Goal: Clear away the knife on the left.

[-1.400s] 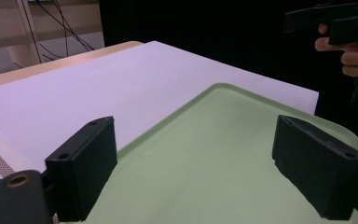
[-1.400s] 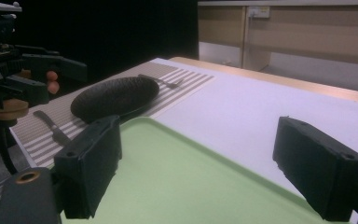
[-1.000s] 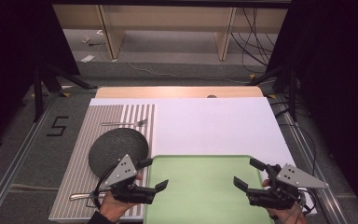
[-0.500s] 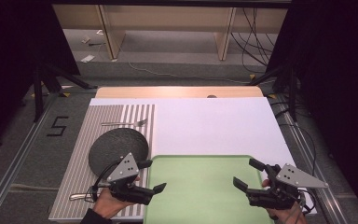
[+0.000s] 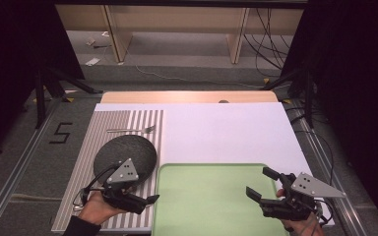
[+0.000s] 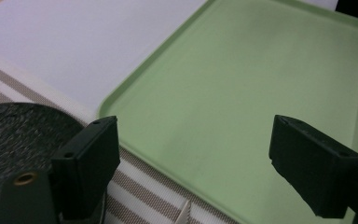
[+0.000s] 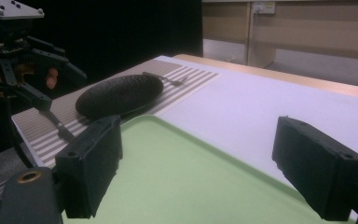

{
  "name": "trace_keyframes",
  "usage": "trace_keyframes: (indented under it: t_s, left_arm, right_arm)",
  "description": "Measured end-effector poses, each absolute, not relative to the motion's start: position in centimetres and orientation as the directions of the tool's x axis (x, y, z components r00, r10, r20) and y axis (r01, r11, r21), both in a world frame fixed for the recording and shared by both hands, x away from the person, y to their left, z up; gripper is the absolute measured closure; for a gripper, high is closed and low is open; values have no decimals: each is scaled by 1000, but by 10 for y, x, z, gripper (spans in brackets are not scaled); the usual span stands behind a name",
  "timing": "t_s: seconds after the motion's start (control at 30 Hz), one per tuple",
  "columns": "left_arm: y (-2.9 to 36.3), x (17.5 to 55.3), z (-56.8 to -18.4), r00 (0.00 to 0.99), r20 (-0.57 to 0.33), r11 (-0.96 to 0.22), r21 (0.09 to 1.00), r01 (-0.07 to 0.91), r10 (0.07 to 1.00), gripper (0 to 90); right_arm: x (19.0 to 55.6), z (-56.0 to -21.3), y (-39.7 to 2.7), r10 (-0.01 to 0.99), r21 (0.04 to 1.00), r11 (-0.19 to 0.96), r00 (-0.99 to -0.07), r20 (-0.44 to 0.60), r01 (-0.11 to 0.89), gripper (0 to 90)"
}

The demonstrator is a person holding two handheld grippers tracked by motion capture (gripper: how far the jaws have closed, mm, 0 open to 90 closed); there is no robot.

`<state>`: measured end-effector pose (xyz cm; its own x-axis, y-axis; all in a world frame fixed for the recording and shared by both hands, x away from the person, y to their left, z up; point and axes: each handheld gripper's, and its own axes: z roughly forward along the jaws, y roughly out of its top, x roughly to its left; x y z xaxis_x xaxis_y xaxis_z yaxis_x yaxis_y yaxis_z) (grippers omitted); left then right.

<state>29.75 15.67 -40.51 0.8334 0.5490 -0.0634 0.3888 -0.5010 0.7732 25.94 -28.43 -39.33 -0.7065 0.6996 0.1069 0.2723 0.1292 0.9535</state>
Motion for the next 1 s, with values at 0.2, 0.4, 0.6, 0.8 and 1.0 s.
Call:
trace_keyframes:
  t_s: [0.2,0.4,0.6,0.8,1.0]
  left_arm:
    - [167,300,-403,831,-48,-549,729,408,554,161]
    - [178,302,-405,823,-34,-587,685,432,566,161]
    - [187,303,-408,823,-30,-629,630,457,567,161]
    - [194,303,-414,840,-35,-695,544,471,541,162]
    - [201,303,-422,841,-42,-726,483,489,539,165]
  right_arm:
    - [259,-393,-284,699,954,128,-707,107,272,168]
    - [260,-393,-284,700,953,132,-707,105,272,171]
    - [260,-393,-284,700,953,132,-706,105,273,172]
    - [259,-393,-284,699,953,132,-707,104,271,173]
    - [259,-393,-284,699,953,132,-708,105,272,174]
